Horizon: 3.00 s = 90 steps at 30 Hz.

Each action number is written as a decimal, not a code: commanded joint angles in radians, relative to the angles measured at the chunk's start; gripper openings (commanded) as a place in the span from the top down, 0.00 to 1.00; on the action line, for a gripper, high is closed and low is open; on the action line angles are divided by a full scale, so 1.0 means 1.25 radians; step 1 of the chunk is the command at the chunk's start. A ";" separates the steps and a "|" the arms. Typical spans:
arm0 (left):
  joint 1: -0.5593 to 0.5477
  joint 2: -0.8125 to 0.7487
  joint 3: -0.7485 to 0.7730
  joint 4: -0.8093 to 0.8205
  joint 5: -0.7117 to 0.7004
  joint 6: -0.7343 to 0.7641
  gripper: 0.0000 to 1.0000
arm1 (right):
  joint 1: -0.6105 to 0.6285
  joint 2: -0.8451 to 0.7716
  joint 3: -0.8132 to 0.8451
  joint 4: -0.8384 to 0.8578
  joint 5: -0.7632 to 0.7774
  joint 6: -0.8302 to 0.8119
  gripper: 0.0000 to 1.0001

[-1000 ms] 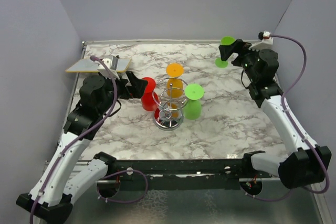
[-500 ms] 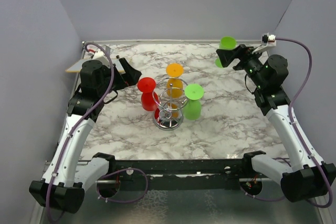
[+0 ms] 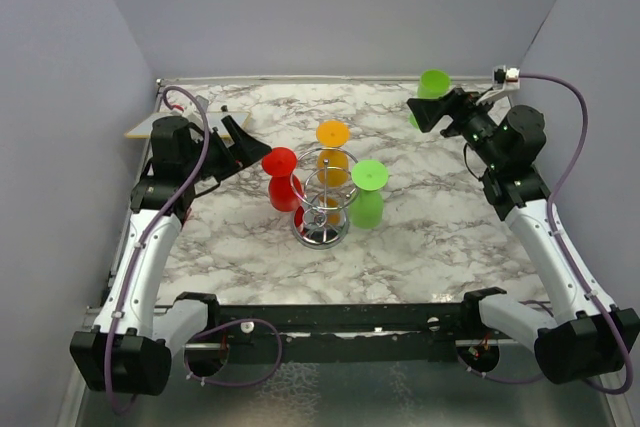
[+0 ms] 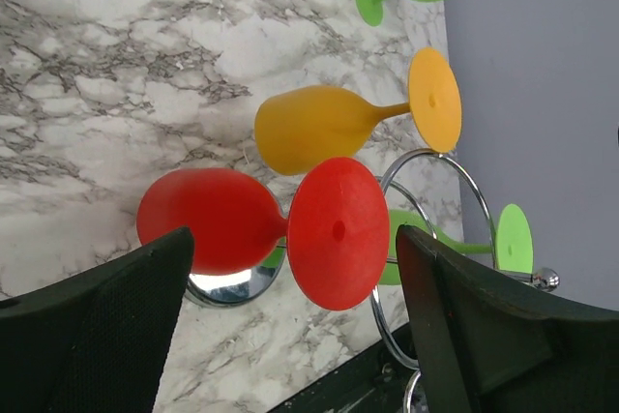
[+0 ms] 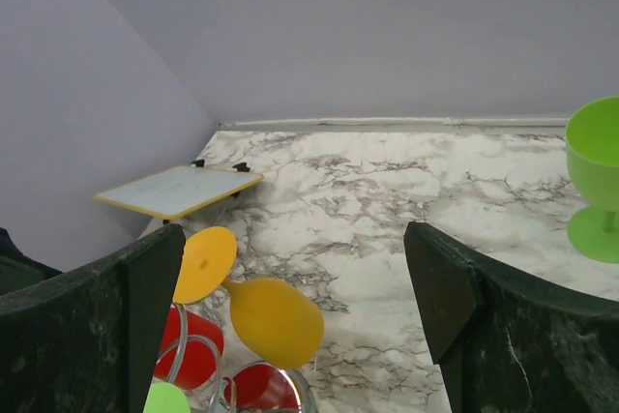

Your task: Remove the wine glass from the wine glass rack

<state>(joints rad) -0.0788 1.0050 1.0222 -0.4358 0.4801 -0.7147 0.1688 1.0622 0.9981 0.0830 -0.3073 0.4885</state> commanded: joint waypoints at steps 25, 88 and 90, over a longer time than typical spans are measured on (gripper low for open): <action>0.008 0.058 -0.053 0.082 0.169 -0.029 0.65 | -0.001 -0.001 -0.046 0.065 -0.024 -0.001 0.04; 0.010 -0.006 0.031 0.033 0.148 -0.070 1.00 | -0.002 -0.006 -0.039 0.058 -0.023 -0.002 0.04; 0.012 -0.008 0.034 0.024 0.148 -0.062 1.00 | -0.001 -0.007 -0.040 0.058 -0.022 -0.004 0.04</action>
<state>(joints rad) -0.0731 1.0210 1.0283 -0.3862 0.6830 -0.8089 0.1688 1.0622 0.9459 0.1322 -0.3229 0.4923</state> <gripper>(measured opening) 0.020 0.964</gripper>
